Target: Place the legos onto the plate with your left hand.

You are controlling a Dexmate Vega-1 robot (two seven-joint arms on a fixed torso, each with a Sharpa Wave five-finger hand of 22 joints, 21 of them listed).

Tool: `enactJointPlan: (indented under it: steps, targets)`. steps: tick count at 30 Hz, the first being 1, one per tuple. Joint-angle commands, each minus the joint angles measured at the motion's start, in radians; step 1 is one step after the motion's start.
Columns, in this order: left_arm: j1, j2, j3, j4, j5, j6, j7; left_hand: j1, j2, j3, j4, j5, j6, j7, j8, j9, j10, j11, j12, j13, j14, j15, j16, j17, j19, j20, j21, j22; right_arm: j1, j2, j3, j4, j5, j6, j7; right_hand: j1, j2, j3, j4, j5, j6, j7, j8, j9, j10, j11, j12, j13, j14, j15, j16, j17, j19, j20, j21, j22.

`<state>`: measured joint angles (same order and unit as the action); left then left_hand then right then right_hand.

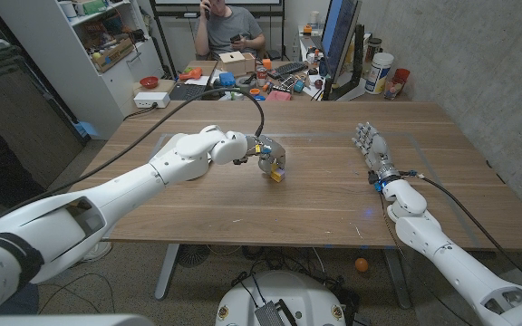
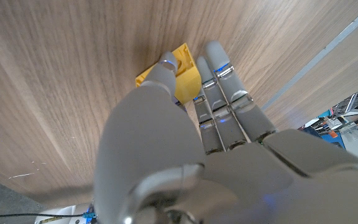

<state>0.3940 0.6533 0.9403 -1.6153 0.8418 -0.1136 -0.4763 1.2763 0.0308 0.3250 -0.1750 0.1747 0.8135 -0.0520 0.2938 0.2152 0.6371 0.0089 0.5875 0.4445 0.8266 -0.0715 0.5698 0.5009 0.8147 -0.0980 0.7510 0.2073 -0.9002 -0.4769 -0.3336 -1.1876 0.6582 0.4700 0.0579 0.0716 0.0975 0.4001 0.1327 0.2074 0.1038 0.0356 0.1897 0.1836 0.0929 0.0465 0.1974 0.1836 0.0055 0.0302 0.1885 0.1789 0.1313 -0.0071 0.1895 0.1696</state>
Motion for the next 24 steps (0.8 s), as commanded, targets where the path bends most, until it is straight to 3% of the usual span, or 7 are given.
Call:
enactJointPlan:
  steps: [1,24]
  targets:
    - [0.008,-0.004,-0.006,-0.001,0.028,0.021,0.048,0.101,0.080,-0.005,0.000,0.001,0.061,0.053,0.007,0.001,0.113,-0.103,0.013,0.035,0.028,-0.136,0.008,0.017,0.010,-0.066,0.012,0.006,0.018,0.006,-0.004,0.025,-0.004,0.002,0.007,-0.006,0.002,-0.004,-0.004,0.006,0.004,-0.004,0.003,0.002,0.004,-0.007,-0.003,0.004,0.002,0.008,0.003,0.003,-0.001,0.008,0.007,0.004]
    - [0.039,0.023,-0.058,-0.078,0.044,0.074,0.100,0.130,0.084,-0.010,0.003,0.004,0.078,0.047,-0.002,0.006,0.110,-0.107,0.037,0.065,0.026,-0.132,0.016,0.054,0.001,-0.068,0.048,0.011,0.023,0.004,-0.011,0.022,-0.017,0.002,0.002,-0.007,0.001,-0.005,-0.004,0.006,0.005,-0.004,0.003,0.002,0.006,-0.006,-0.003,0.004,0.001,0.006,0.001,0.003,-0.002,0.008,0.007,0.004]
